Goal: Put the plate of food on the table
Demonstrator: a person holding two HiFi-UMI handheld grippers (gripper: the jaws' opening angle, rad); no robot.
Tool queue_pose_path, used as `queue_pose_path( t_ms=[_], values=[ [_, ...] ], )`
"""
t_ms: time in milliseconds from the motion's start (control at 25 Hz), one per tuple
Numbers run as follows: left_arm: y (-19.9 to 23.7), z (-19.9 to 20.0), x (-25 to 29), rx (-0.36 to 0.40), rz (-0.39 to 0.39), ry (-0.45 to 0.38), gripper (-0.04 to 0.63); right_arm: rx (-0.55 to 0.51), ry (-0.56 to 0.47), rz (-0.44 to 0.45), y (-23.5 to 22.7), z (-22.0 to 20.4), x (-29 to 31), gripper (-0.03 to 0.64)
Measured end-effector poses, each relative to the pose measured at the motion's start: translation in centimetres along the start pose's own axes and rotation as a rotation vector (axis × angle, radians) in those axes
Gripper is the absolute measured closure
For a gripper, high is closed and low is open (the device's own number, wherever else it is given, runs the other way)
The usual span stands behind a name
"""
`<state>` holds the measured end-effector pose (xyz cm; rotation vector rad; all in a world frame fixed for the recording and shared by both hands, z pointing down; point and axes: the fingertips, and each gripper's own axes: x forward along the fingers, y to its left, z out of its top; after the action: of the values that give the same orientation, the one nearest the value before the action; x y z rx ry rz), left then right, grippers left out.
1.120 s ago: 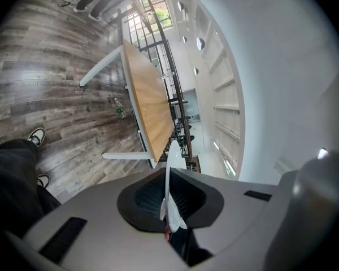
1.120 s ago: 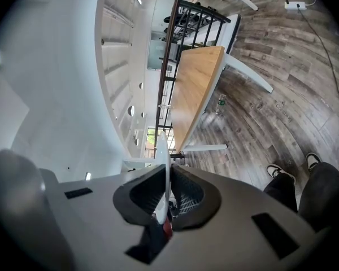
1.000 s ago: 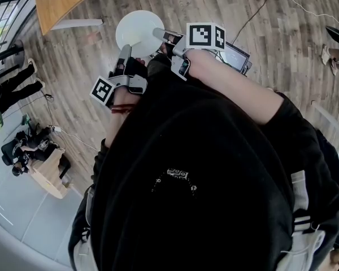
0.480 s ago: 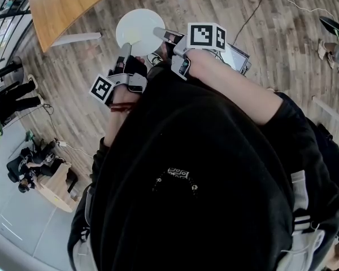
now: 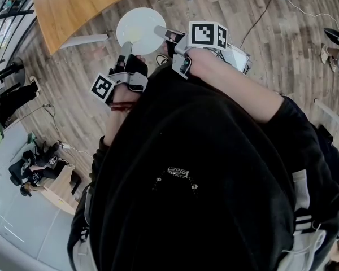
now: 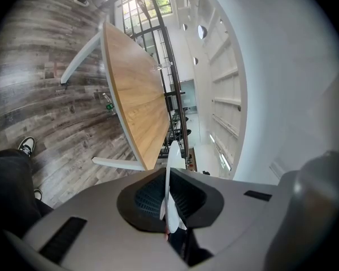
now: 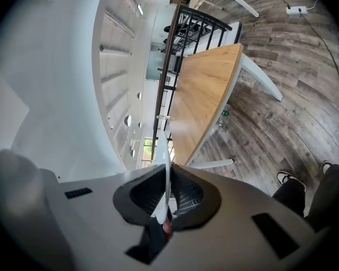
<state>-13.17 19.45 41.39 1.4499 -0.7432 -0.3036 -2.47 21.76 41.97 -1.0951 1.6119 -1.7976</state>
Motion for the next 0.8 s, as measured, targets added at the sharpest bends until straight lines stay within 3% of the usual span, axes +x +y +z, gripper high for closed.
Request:
queue_pose_path(
  t_ms=[560,800],
  values=[
    [2.0,12.0,-0.8,-0.067,-0.034,-0.015,0.575,-0.043,0.017,-0.048,2.5,-1.7,11.9,0.584],
    [3.0,15.2,-1.7,-0.092,-0.057,-0.016,0.574,-0.081,0.026,-0.086,3.1,-3.0,15.1,0.584]
  ],
)
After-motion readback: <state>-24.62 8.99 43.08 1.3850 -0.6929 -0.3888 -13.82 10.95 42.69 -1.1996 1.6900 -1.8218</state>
